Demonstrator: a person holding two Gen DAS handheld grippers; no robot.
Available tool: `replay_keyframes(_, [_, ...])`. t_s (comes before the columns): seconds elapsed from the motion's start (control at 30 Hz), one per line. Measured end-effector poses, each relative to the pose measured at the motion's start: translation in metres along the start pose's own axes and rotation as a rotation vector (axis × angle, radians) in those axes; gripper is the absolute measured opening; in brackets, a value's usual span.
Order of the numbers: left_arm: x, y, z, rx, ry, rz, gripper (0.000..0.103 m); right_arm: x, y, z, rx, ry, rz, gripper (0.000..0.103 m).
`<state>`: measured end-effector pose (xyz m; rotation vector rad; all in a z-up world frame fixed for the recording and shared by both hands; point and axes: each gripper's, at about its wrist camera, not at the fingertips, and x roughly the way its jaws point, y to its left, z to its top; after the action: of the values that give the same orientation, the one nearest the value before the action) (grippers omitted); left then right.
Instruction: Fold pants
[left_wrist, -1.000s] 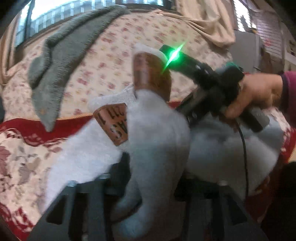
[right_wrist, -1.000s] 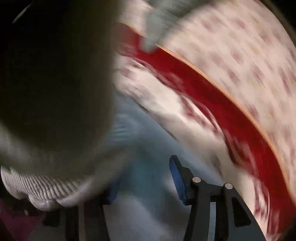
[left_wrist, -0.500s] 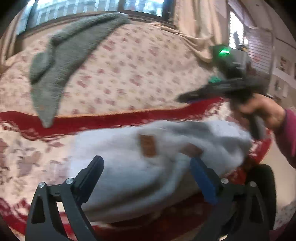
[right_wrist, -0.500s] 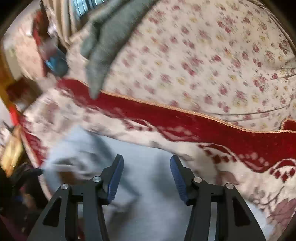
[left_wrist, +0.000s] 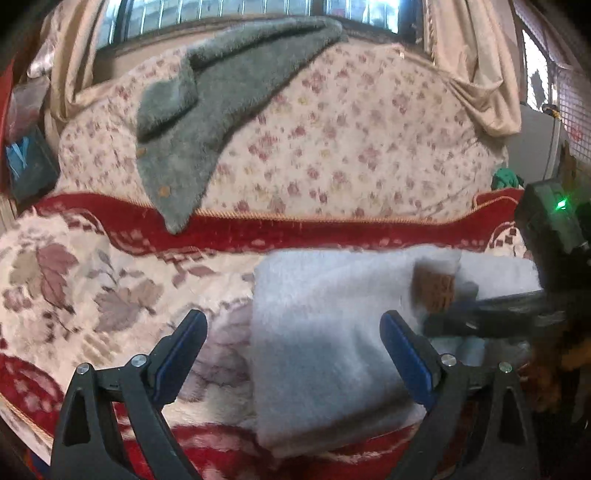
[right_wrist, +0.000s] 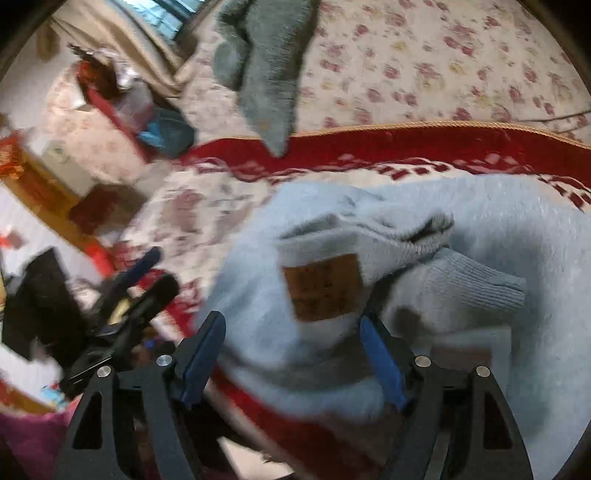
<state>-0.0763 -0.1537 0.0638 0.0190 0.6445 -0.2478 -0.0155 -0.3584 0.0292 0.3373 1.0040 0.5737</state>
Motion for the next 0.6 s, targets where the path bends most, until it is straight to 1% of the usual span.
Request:
replay_keyframes(0.03, [0.004,0.0,-0.003,-0.013,0.018,-0.008,0.094,0.008,-0.008,0.0,0.024,-0.032,0.013,0.077])
replay_keyframes(0.07, [0.008,0.0,-0.006,-0.025,0.036,-0.018,0.094,0.01,-0.013,0.002,0.038,-0.04,0.038,0.051])
replay_keyframes(0.1, [0.009,0.0,-0.009,-0.041,0.051,-0.036,0.094,0.011,-0.021,0.003,0.067,-0.049,0.058,0.034])
replay_keyframes(0.13, [0.008,0.0,-0.01,-0.045,0.048,-0.046,0.094,0.007,-0.03,0.003,0.11,-0.068,0.095,0.032])
replay_keyframes(0.17, [0.006,-0.002,-0.012,-0.041,0.044,-0.05,0.094,0.001,-0.035,0.002,0.136,-0.083,0.139,0.026])
replay_keyframes(0.3, [0.001,-0.009,-0.006,-0.015,0.021,-0.065,0.094,-0.029,-0.027,-0.008,0.098,-0.115,0.196,0.017])
replay_keyframes(0.43, [-0.006,-0.016,0.001,-0.006,-0.014,-0.117,0.094,-0.048,-0.015,-0.026,0.096,-0.113,0.231,0.017])
replay_keyframes(0.47, [-0.008,-0.02,0.001,0.006,-0.026,-0.128,0.094,-0.05,-0.013,-0.03,0.096,-0.108,0.228,0.017])
replay_keyframes(0.5, [-0.008,-0.023,0.001,0.019,-0.029,-0.131,0.094,-0.05,-0.013,-0.037,0.091,-0.098,0.207,0.017])
replay_keyframes(0.57, [0.007,-0.034,-0.002,0.057,0.013,-0.133,0.095,-0.038,-0.026,-0.05,0.128,-0.047,0.163,0.017])
replay_keyframes(0.6, [0.017,-0.039,-0.005,0.068,0.043,-0.147,0.095,-0.03,-0.037,-0.057,0.19,-0.022,0.149,0.017])
